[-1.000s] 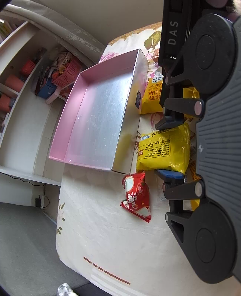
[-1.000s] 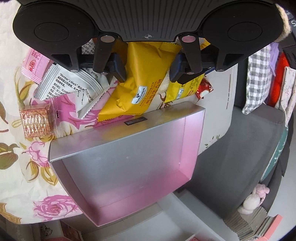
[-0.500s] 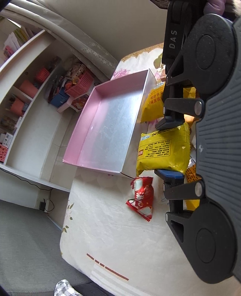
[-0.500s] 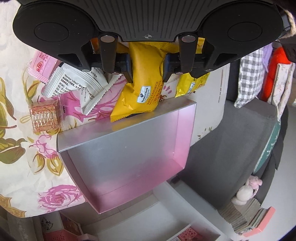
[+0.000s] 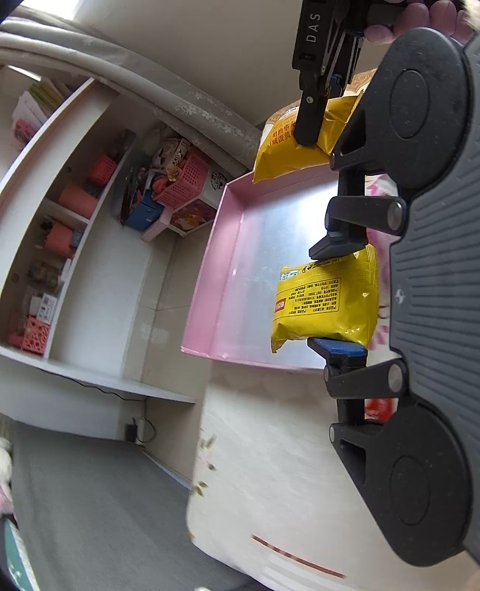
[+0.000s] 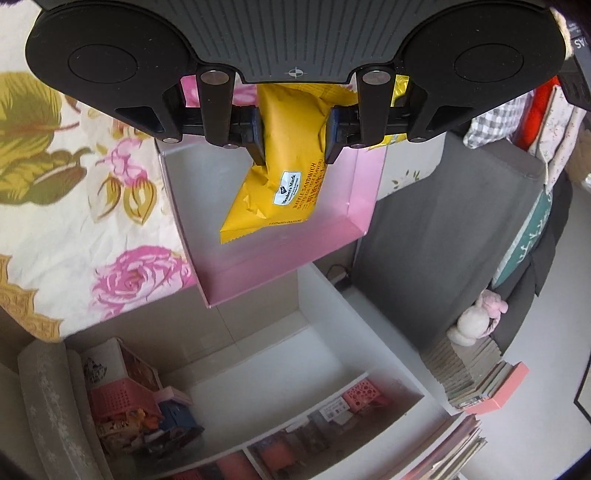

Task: Organize snacks
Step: 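Carry both yellow packets into the pink box and open both grippers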

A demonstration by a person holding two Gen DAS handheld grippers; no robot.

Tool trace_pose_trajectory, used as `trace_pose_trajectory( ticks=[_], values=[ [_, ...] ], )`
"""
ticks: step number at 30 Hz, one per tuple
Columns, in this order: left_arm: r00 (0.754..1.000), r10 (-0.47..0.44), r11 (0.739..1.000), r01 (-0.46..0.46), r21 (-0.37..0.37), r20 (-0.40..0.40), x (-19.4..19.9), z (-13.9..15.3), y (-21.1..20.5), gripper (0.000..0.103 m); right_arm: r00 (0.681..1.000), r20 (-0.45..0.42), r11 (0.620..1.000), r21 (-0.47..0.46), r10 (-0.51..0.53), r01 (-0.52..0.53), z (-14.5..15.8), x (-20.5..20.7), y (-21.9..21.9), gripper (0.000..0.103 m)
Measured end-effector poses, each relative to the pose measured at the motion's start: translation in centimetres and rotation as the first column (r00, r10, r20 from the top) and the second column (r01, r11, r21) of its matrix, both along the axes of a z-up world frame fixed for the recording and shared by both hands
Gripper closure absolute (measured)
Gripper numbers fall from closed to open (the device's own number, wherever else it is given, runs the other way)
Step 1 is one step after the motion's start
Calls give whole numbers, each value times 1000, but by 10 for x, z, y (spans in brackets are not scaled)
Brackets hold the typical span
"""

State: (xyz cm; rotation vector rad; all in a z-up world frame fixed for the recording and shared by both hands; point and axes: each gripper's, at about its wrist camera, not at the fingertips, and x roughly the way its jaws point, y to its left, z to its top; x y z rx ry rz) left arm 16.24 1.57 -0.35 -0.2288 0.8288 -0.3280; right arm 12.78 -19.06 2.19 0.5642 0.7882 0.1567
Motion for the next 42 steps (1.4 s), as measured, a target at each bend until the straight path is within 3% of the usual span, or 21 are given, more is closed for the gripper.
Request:
trace_pose_trajectory(
  ticks=[11, 21, 24, 25, 26, 29, 33, 38, 42],
  values=[
    [991, -57, 990, 41, 136, 120, 30, -33, -31, 63, 999, 23, 991, -125, 49, -46, -38, 35, -3, 71],
    [990, -63, 982, 39, 183, 127, 34, -44, -30, 62, 998, -2, 988, -143, 63, -62, -52, 43, -1, 70],
    [989, -75, 983, 52, 175, 125, 33, -42, -30, 54, 998, -13, 987, -149, 56, -57, -53, 43, -2, 65],
    [988, -79, 984, 55, 172, 133, 31, -41, -30, 44, 998, -19, 988, -143, 52, -54, -52, 44, -3, 63],
    [987, -77, 983, 51, 175, 144, 28, -40, -30, 32, 999, -22, 990, -133, 48, -50, -50, 44, -5, 54],
    [984, -88, 981, 60, 182, 153, 24, -37, -30, 30, 999, -3, 993, -117, 32, -32, -44, 40, -8, 37],
    [987, -89, 982, 64, 179, 135, 21, -31, -27, 27, 1000, 5, 991, -130, 24, -23, -32, 34, -7, 34],
    [985, -97, 980, 70, 187, 139, 6, -17, -23, 14, 999, 36, 990, -137, 33, -28, -12, 18, -4, 18],
    [985, -97, 978, 69, 195, 139, -6, -4, -17, 6, 998, 43, 989, -142, 55, -49, 2, 3, 3, 18]
  ],
)
